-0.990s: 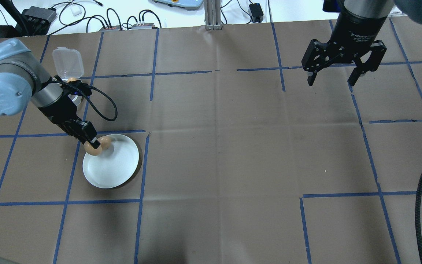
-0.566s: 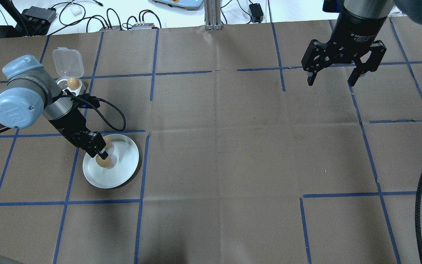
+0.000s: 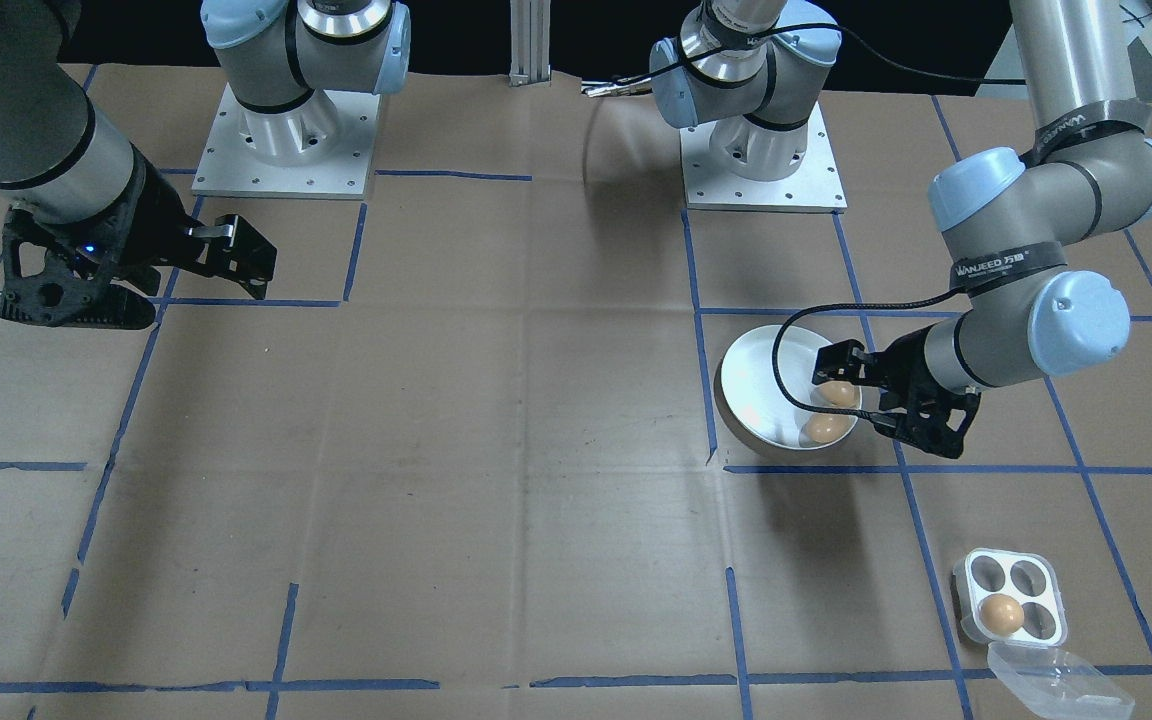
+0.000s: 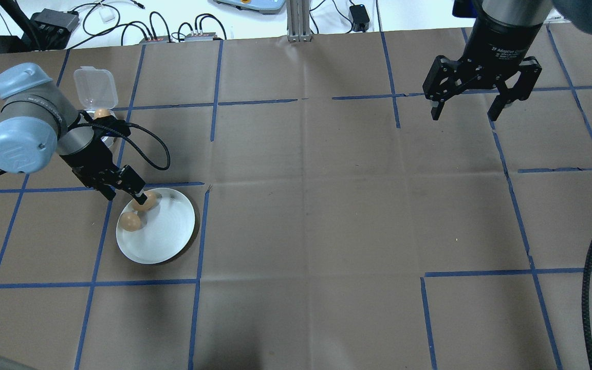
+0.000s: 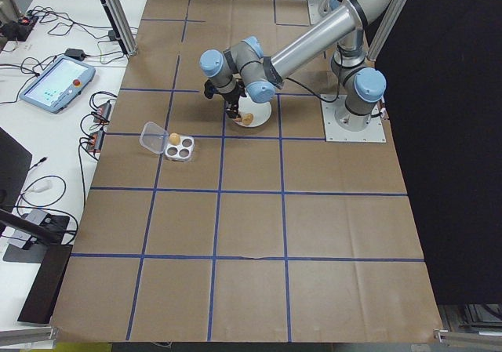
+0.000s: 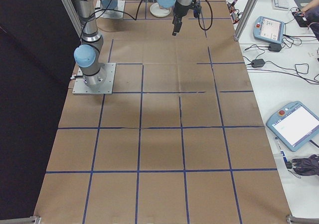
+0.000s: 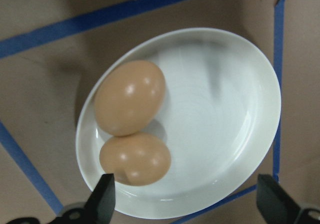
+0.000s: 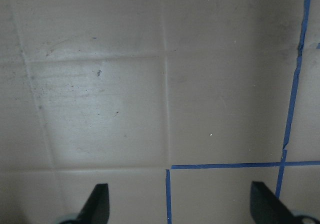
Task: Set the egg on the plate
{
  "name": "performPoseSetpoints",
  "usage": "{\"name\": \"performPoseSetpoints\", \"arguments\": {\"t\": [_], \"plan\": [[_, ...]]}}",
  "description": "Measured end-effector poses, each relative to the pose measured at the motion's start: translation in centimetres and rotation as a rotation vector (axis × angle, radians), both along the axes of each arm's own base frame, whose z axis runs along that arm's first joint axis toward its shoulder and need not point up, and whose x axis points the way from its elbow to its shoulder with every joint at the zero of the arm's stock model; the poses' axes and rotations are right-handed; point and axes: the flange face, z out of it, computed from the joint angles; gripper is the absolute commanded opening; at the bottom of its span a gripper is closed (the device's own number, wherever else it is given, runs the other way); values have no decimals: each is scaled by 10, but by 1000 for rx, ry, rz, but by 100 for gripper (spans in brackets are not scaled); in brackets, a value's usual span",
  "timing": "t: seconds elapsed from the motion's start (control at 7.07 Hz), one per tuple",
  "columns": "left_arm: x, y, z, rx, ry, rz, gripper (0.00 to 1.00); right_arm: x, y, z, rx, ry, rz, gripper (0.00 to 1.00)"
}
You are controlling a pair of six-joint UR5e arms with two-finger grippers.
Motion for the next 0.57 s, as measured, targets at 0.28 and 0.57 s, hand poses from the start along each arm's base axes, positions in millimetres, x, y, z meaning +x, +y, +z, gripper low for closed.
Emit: {"name": "performPoseSetpoints", "arguments": {"t": [0.28,0.57], "plan": [[22,-36,25,-103,-91,-16,99,0,0,0,0,1,0,100],[42,-78,37,-162,-150,-13,99,0,0,0,-1,0,0,100]]}}
